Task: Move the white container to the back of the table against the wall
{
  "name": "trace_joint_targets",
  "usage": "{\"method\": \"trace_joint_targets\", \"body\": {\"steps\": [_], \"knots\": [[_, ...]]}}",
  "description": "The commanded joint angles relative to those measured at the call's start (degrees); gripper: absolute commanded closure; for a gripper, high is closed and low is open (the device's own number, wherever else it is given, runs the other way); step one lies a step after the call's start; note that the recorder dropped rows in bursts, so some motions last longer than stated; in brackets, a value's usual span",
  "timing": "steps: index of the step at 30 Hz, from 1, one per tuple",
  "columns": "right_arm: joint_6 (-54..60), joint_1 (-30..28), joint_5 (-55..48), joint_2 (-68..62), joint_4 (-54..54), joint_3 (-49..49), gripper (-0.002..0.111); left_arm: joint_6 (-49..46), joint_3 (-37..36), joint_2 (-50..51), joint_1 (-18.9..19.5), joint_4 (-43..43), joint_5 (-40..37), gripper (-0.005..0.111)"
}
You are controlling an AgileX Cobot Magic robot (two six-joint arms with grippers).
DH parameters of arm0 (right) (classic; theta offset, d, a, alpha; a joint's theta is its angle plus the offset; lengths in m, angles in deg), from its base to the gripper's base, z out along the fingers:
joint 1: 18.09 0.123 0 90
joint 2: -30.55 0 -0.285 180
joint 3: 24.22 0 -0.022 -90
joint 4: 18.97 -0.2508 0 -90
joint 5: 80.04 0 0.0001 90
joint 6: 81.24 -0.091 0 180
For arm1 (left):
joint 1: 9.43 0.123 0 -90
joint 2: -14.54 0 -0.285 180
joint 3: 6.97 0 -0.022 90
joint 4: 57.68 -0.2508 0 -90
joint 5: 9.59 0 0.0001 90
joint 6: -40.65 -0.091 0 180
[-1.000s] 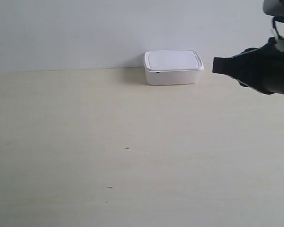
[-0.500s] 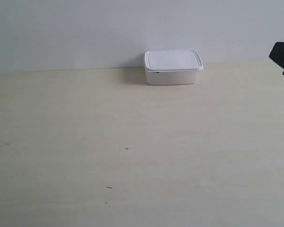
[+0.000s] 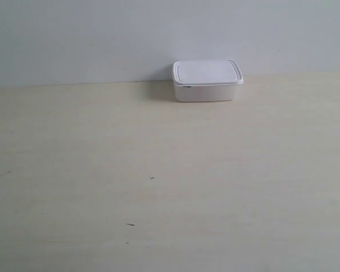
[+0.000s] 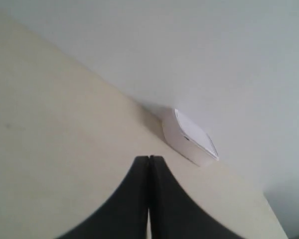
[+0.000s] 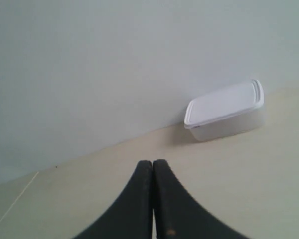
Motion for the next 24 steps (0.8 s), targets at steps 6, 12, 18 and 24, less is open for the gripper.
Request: {"method": "trace_joint_targets", "body": {"steps": [6, 12, 18, 24], "knots": [[-1.62, 0.09, 3.45, 0.43, 0.49, 5.95, 0.108, 1.82, -0.13, -0.25, 0.2, 13.97, -6.16, 0.107], [-1.64, 0.09, 17.07, 0.43, 4.89, 13.35, 0.108, -2.06, -0.13, -0.25, 0.2, 6.6, -5.55, 0.107], [-1.36, 0.09, 22.44, 0.43, 6.85, 18.22, 0.108, -3.26, -0.13, -0.25, 0.2, 3.24, -5.88, 0.107], [2.53, 0.09, 14.95, 0.43, 7.0, 18.22, 0.108, -1.28, -0.13, -0.25, 0.2, 3.75, -7.89, 0.107]]}}
